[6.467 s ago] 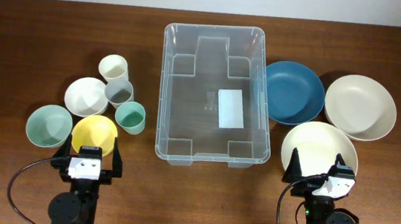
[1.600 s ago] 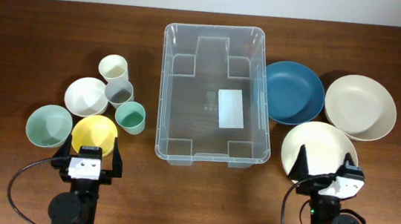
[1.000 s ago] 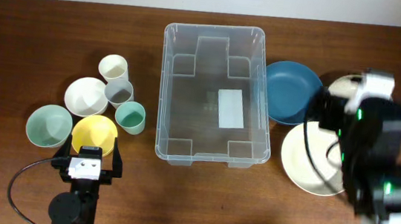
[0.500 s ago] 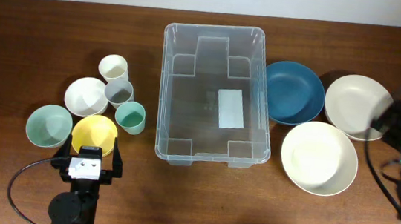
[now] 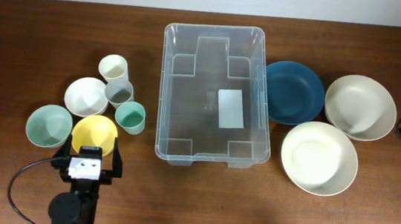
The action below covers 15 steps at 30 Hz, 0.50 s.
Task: Pack container
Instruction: 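Move the right gripper to the beige bowl at the far right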
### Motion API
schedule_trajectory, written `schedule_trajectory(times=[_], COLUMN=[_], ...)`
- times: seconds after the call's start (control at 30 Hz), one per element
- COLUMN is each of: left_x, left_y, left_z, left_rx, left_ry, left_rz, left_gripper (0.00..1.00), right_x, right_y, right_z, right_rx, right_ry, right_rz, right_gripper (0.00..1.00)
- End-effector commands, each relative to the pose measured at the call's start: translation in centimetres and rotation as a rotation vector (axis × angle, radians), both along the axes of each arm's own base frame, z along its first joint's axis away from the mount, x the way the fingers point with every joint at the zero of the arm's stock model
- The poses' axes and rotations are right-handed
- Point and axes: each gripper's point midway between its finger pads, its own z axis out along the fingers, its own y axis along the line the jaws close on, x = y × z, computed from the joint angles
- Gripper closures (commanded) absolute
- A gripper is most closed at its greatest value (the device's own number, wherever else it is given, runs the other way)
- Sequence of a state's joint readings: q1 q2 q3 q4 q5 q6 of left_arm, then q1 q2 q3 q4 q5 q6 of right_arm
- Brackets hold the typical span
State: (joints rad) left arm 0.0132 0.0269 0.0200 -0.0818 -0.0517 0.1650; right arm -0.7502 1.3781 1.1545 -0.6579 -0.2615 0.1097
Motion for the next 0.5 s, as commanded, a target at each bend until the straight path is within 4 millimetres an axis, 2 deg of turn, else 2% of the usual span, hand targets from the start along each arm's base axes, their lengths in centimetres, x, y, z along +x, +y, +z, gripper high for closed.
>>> schedule_trajectory(times=[0.0, 0.23, 0.47], left_x=[0.0, 0.0, 0.0], left_y=[-0.3, -0.3, -0.3], left_z=[-0.3, -0.2, -0.2], left_rx=[0.011, 0.011, 0.011], left_ry=[0.000, 0.000, 0.000], left_rz=[-0.016, -0.016, -0.016], left_gripper=[0.00, 0.00, 0.00], right_x=[1.8, 4.9, 6.0], right_y=[0.9, 0.9, -0.4], right_z=[-2.7, -9.4, -13.5], right_rx=[0.081, 0.145, 0.154], right_ry=[0.006, 0.087, 0.115], right_rz=[0.087, 0.133, 0.124], right_gripper=[0.05, 0.18, 0.22])
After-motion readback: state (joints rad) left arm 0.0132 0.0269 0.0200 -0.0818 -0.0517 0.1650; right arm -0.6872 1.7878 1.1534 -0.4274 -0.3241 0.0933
